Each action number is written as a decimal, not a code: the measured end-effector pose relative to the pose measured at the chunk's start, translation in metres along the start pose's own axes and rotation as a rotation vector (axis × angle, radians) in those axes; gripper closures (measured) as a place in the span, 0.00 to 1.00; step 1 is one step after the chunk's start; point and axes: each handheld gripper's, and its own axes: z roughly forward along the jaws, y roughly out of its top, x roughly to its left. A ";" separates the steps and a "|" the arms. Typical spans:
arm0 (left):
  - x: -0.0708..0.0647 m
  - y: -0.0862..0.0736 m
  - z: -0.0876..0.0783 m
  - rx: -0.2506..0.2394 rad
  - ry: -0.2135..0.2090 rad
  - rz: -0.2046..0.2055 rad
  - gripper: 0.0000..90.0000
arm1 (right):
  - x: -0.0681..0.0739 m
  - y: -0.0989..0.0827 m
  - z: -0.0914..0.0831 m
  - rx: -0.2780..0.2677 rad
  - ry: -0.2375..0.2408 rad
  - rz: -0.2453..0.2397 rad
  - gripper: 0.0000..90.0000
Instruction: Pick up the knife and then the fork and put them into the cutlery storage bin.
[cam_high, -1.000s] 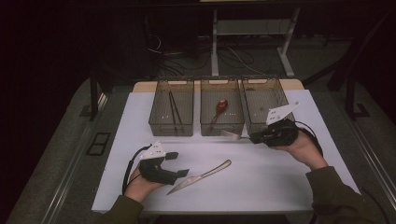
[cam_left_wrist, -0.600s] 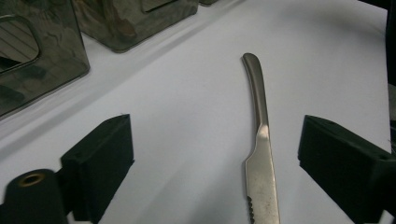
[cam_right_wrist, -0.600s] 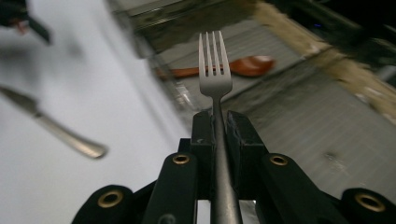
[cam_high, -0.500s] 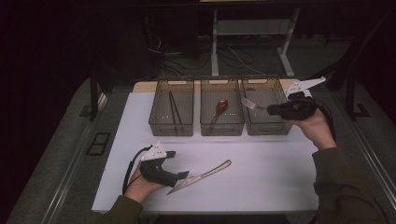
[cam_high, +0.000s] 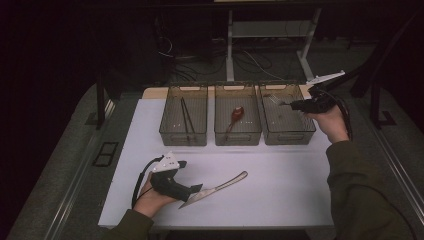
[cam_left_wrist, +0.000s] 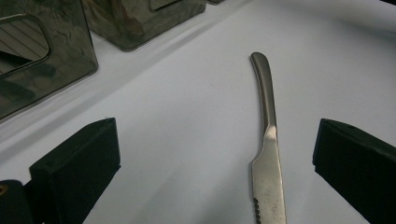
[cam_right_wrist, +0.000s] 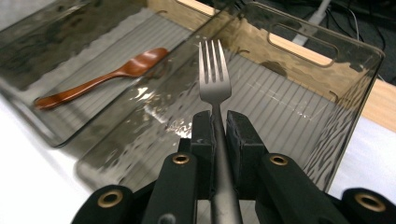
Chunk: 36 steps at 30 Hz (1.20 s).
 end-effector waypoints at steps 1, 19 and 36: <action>0.000 0.000 0.000 0.002 -0.001 0.001 0.00 | -0.001 0.000 0.004 0.003 -0.003 0.009 0.90; -0.004 0.000 0.004 0.031 -0.031 0.026 0.00 | 0.004 -0.008 0.057 0.160 -0.037 0.025 0.90; -0.004 0.000 0.004 0.027 -0.029 0.029 0.00 | 0.016 -0.011 0.021 0.001 -0.006 0.022 0.41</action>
